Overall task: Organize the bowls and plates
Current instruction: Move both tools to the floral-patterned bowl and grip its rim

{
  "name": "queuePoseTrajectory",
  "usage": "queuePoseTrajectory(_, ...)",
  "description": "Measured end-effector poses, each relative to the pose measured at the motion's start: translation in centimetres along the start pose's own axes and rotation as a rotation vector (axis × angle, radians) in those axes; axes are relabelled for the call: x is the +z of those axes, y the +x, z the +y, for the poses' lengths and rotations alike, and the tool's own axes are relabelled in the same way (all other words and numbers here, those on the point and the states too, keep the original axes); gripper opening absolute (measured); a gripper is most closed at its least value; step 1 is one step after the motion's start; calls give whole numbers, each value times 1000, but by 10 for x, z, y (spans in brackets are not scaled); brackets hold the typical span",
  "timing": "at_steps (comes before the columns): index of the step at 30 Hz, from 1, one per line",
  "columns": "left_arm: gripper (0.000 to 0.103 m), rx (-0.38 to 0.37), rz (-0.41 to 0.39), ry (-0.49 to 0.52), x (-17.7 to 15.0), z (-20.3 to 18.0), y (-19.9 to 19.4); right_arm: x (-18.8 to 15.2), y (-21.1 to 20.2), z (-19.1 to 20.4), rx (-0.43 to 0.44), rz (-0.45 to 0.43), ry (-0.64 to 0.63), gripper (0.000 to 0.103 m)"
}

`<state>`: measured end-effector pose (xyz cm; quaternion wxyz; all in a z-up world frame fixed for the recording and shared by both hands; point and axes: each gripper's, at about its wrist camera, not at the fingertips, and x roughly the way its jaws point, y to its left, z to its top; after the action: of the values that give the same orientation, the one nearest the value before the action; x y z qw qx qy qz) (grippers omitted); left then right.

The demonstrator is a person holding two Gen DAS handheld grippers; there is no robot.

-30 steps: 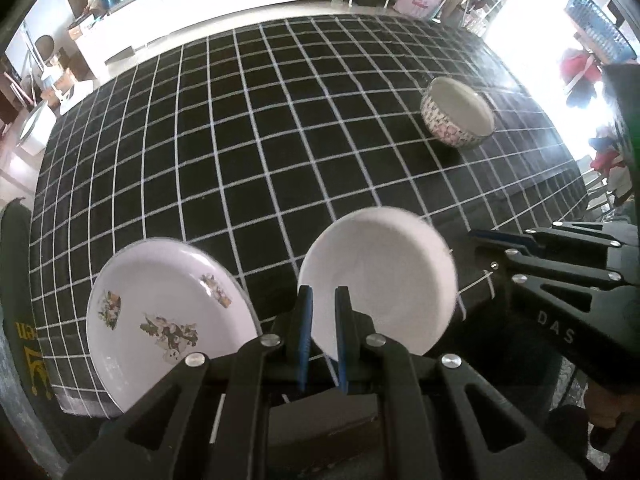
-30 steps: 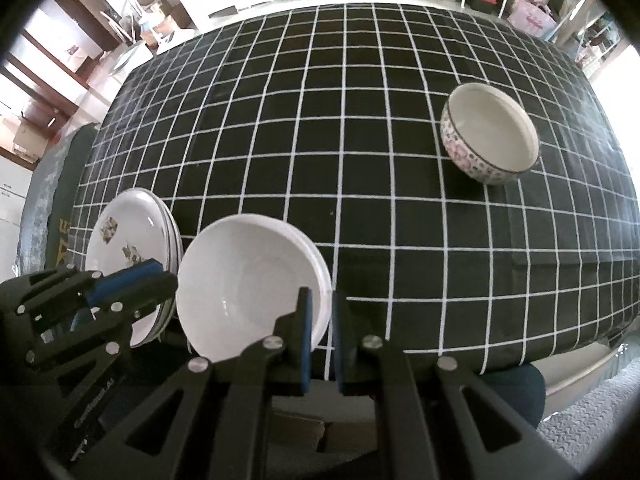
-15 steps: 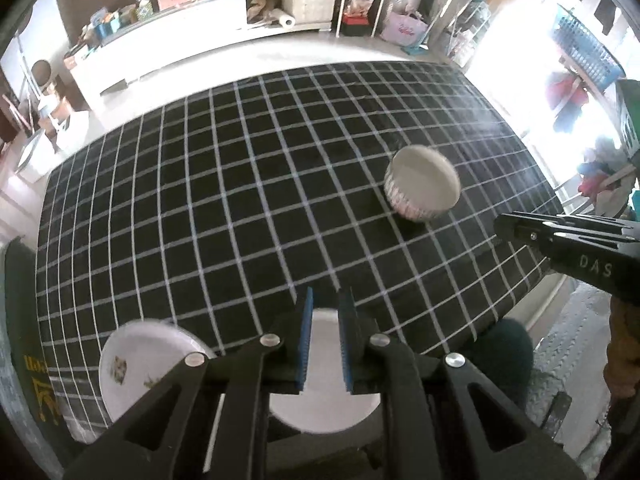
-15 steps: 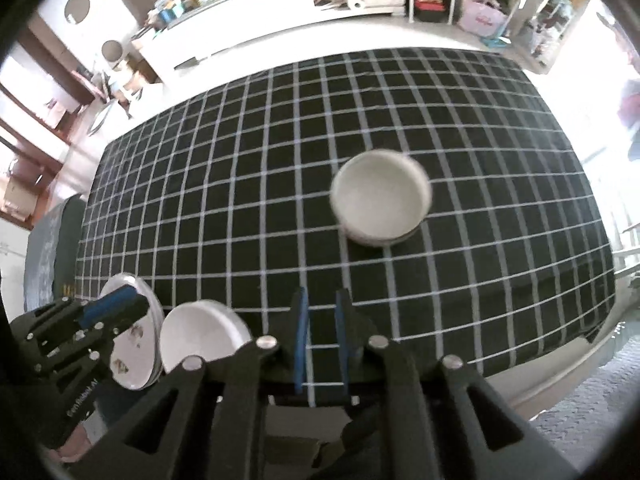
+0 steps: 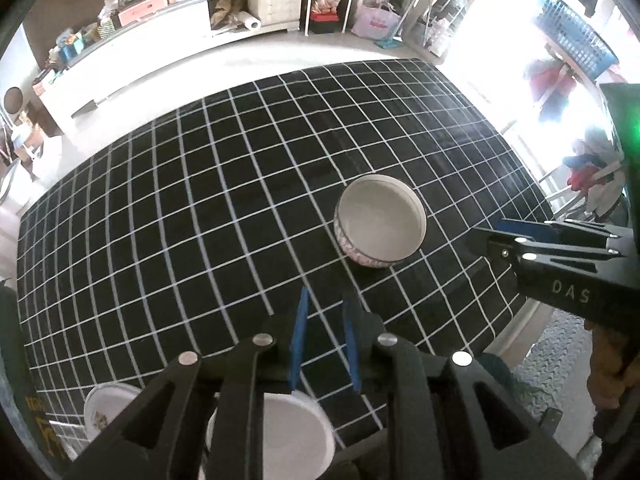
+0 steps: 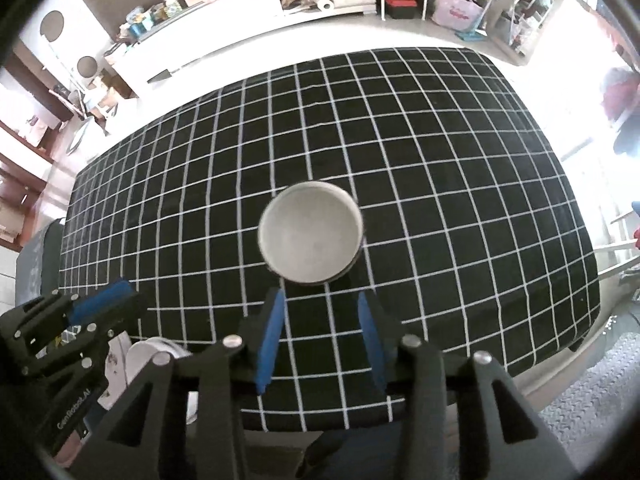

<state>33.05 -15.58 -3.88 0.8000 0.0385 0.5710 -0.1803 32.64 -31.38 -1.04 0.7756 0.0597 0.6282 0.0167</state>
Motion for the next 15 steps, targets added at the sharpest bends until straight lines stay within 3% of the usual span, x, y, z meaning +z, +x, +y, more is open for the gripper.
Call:
queuePoseTrajectory(6,20,-35,39,-13,23,-8,35,11,24,-18,7,34,20,43)
queuePoseTrajectory(15,20,-1,98,-2,46,-15,93,29,59,-37,26,71,47,43)
